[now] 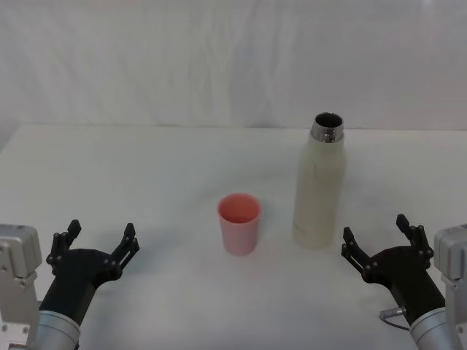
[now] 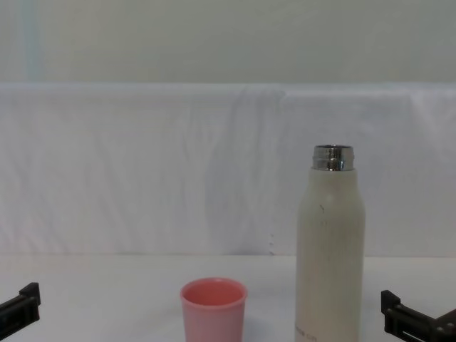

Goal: Grasp the thermos with one hand and pour water into the cup lid.

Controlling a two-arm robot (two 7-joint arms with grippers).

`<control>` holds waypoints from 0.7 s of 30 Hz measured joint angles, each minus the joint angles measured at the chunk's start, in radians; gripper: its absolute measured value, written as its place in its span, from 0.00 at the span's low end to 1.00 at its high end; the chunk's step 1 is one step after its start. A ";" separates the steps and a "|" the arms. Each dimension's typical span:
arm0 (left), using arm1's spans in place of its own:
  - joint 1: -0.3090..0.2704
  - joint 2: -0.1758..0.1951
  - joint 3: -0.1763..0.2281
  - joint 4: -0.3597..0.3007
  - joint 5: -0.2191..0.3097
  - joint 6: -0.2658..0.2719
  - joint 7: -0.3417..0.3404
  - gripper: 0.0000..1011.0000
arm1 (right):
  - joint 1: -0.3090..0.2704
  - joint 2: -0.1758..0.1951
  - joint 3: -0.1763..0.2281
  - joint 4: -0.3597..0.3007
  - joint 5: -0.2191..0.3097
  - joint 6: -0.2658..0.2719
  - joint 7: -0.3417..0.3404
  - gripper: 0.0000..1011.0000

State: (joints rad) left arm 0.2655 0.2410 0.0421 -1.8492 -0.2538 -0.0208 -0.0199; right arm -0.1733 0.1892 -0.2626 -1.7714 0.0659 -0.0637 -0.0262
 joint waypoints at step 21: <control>0.000 0.000 0.000 0.000 0.000 0.000 0.000 0.99 | 0.036 -0.039 0.027 0.007 0.007 0.042 0.104 0.99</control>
State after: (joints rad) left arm 0.2655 0.2410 0.0421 -1.8492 -0.2538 -0.0208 -0.0199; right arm -0.1368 0.1502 -0.2356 -1.7640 0.0725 -0.0221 0.0779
